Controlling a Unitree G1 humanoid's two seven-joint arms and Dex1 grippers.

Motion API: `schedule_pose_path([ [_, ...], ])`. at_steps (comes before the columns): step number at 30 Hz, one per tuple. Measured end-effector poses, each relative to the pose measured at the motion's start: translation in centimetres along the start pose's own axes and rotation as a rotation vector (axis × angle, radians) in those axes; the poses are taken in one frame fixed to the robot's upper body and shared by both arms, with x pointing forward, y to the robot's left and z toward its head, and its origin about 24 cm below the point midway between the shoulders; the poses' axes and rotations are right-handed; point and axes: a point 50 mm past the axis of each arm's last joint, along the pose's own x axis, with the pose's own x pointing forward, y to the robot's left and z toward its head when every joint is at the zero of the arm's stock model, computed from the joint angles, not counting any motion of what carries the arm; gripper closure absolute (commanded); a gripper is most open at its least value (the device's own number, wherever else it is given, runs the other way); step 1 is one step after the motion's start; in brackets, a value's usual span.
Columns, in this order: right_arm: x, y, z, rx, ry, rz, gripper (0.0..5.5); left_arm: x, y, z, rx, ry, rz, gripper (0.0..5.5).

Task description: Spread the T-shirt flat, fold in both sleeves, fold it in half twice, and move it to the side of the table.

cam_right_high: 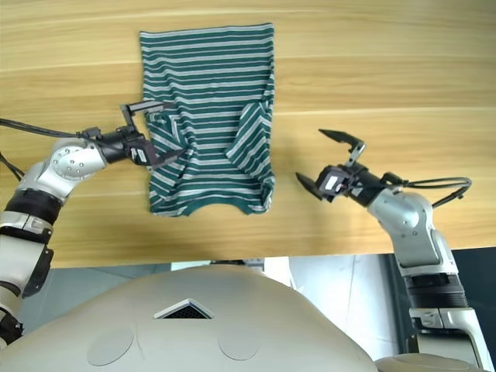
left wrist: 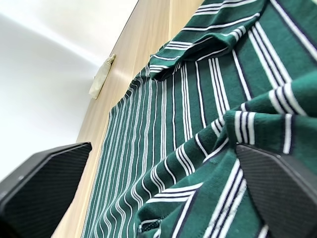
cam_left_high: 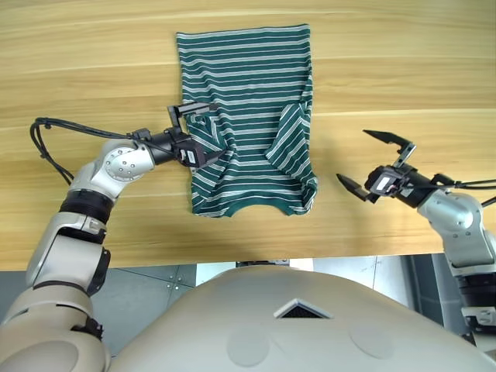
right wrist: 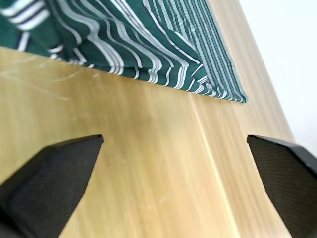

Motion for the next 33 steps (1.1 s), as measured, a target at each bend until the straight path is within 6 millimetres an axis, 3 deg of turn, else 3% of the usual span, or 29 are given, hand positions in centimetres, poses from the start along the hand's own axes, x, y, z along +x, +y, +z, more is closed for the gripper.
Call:
schedule_pose_path([
  [5,1.6,1.2,1.0,0.026,-0.058,0.03,0.13,0.0,0.0,0.0,0.0,0.0,0.0,0.1],
  [11,2.4,1.3,1.8,0.027,-0.101,0.029,0.13,0.0,0.0,0.0,0.0,0.0,0.0,0.1],
  [13,2.8,1.6,3.0,0.016,-0.153,0.047,0.13,0.0,0.0,0.0,0.0,-0.001,0.0,0.1],
  [25,2.5,2.3,5.4,-0.008,-0.235,0.061,0.13,0.0,0.0,0.0,-0.005,-0.001,0.002,0.1],
  [33,2.8,3.6,5.1,-0.007,-0.208,0.115,0.13,0.1,-0.1,0.0,-0.01,-0.004,0.005,0.1],
])
